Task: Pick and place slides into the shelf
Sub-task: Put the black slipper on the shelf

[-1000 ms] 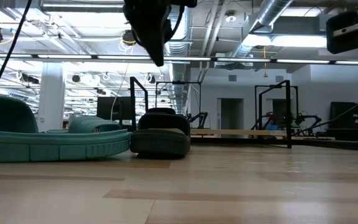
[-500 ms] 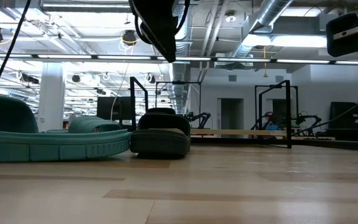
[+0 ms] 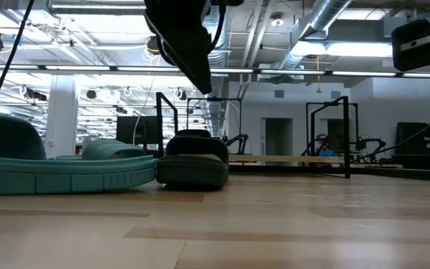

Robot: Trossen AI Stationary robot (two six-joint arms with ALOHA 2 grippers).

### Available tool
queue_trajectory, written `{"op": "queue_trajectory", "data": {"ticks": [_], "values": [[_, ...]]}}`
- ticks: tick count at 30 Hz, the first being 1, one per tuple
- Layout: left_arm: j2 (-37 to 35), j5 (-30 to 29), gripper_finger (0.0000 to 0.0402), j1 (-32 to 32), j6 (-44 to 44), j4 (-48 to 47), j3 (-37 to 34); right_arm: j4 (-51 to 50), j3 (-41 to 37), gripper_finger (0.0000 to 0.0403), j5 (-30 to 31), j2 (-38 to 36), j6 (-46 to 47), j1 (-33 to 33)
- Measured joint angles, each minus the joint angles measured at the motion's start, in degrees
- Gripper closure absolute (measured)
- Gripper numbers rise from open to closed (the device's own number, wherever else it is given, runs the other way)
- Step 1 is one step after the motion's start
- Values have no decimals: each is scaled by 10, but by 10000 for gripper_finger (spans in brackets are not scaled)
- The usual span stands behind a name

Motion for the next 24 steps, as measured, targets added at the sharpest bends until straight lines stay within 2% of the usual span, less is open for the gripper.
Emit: {"op": "queue_trajectory", "data": {"ticks": [9, 15, 24], "values": [[0, -10, 209, 0, -7, 49, -61, -3, 0, 344, 0, 0, 0, 0], [2, -5, 209, 0, 12, 69, -68, -13, 0, 344, 0, 0, 0, 0], [68, 36, 209, 0, 24, 88, -60, -18, 0, 344, 4, 0, 6, -1]]}}
